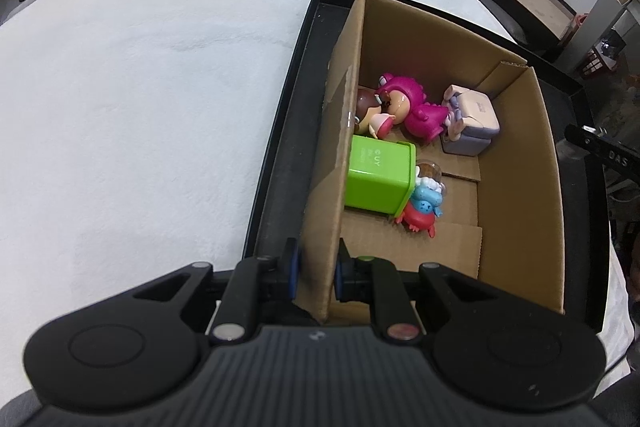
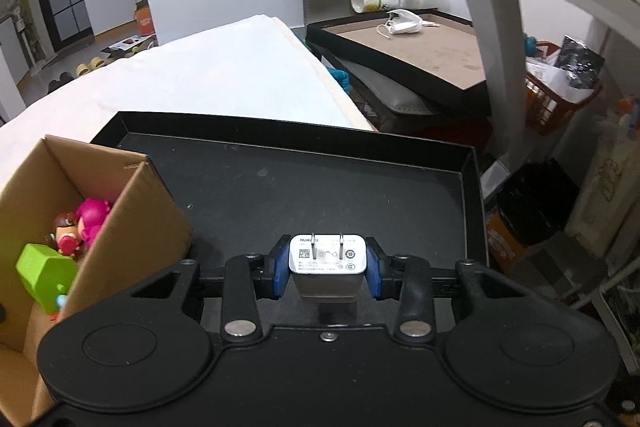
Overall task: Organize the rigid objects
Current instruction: 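Close the right gripper on the white charger, then carry the charger with the right gripper over the box and release it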
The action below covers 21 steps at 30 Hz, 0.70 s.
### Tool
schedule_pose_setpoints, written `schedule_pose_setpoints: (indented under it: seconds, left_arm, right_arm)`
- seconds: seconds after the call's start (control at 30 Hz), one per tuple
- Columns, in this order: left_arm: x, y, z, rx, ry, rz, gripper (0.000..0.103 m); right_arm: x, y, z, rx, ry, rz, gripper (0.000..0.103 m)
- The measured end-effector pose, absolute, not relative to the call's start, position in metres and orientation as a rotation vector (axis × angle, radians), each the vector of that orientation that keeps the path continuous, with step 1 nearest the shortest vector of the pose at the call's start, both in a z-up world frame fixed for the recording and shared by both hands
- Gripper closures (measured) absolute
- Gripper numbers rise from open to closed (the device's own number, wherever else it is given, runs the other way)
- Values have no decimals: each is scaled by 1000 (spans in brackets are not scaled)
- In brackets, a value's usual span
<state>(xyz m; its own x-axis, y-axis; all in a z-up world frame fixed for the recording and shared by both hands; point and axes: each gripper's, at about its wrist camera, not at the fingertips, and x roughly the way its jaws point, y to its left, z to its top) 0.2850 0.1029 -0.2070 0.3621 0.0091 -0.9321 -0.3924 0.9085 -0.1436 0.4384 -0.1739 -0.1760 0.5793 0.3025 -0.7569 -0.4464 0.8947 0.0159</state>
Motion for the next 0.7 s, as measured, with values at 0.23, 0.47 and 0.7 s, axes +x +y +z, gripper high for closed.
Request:
schedule_pose_setpoints:
  seconds: [0.23, 0.47, 0.7]
  left_arm:
    - [283, 105, -206, -378, 1171, 250, 87]
    - [282, 109, -207, -398, 1164, 230, 87]
    - [281, 111, -209, -412, 1156, 218, 86]
  right_arm:
    - [418, -172, -154, -200, 842, 434, 67]
    - [404, -163, -142, -241, 841, 425, 66]
    - [392, -148, -125, -263, 830, 432, 66]
